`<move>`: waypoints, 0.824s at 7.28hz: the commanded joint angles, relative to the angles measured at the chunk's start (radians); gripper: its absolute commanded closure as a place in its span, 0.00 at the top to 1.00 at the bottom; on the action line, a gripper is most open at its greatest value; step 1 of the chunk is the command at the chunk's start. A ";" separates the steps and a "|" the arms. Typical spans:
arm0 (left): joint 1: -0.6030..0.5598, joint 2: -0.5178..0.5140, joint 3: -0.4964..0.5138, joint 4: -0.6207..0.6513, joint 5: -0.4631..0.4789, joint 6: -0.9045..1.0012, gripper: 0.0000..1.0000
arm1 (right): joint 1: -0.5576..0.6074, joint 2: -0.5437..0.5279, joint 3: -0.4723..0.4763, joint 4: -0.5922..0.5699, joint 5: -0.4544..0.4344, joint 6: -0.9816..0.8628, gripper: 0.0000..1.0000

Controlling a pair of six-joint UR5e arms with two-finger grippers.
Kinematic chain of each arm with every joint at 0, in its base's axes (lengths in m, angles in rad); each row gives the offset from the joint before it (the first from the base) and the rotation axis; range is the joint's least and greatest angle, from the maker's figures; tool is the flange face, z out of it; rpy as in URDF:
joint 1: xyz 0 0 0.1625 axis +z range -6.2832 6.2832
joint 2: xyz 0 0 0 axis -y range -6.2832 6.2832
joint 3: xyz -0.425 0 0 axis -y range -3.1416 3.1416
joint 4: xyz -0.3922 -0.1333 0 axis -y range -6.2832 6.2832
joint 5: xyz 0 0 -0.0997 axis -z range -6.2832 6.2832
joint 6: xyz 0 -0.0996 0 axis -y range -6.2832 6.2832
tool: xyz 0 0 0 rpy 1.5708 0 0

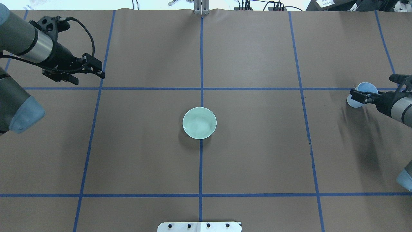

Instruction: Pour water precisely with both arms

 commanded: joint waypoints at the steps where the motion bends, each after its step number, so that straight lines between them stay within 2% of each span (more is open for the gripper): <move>1: 0.000 0.000 -0.003 0.005 0.000 0.000 1.00 | -0.003 -0.012 0.012 0.005 0.005 0.000 1.00; 3: 0.000 0.000 -0.005 0.005 0.000 0.000 1.00 | -0.026 -0.088 0.107 0.007 0.019 0.000 1.00; 6: -0.003 0.001 -0.006 0.005 0.000 0.000 1.00 | -0.038 -0.166 0.166 0.031 0.051 -0.002 1.00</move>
